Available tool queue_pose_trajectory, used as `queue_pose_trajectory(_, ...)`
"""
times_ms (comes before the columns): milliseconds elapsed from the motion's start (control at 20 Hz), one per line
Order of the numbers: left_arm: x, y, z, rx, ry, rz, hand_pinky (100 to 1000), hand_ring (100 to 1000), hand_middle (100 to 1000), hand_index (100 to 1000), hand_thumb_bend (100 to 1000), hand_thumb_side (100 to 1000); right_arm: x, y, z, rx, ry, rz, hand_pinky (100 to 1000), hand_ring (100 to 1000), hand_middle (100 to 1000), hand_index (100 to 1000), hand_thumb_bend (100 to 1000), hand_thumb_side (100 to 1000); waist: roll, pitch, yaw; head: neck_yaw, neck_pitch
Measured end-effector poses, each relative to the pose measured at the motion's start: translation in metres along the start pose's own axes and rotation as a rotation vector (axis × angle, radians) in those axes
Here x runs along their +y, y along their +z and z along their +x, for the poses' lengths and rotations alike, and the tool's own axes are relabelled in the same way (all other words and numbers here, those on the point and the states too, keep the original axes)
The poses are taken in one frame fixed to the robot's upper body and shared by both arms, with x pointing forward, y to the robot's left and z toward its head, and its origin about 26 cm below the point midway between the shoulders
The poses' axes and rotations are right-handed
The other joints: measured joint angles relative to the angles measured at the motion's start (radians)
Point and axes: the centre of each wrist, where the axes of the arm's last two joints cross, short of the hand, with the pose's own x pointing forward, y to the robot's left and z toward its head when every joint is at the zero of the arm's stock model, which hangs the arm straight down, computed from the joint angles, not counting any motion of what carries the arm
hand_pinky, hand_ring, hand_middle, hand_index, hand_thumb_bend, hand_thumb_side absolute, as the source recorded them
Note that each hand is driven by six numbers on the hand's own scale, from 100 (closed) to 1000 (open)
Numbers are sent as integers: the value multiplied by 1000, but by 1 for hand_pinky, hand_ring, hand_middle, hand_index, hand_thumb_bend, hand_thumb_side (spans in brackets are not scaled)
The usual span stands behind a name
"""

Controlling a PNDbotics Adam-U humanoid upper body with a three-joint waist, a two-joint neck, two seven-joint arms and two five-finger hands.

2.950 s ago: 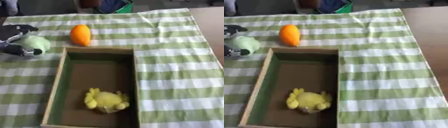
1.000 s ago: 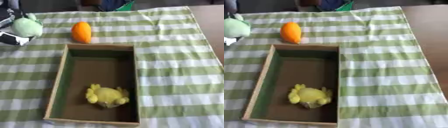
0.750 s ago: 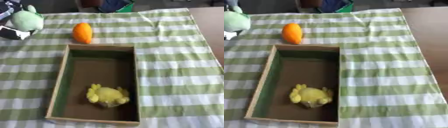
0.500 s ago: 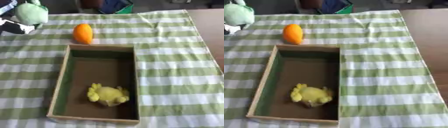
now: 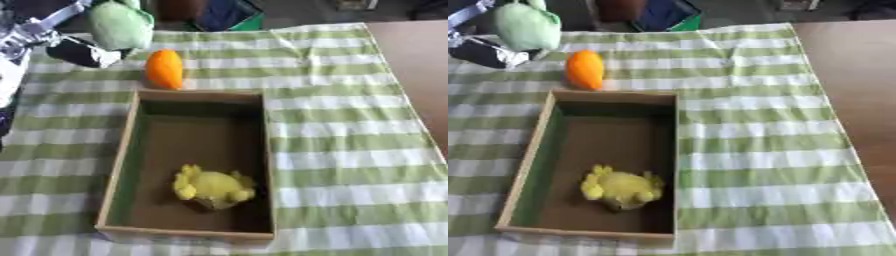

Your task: Pick up objects on the table and place them in the box.

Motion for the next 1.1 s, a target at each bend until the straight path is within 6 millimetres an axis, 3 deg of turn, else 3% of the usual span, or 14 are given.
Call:
queue_pose_trajectory(350,-21,-11,20,-94,-18,-56,420,605,555,585,100,246,0,0,0,-6,-3,-6,737,752,615,861,100,878,1,-5,4,-3,6)
queue_pose_trajectory(1100,-69,-22,32,-134,-1,-227,403,595,547,612,100,244,1,0,0,-9,-4,-4,734,750,610,859,100,874,-4,0,1,-17,9)
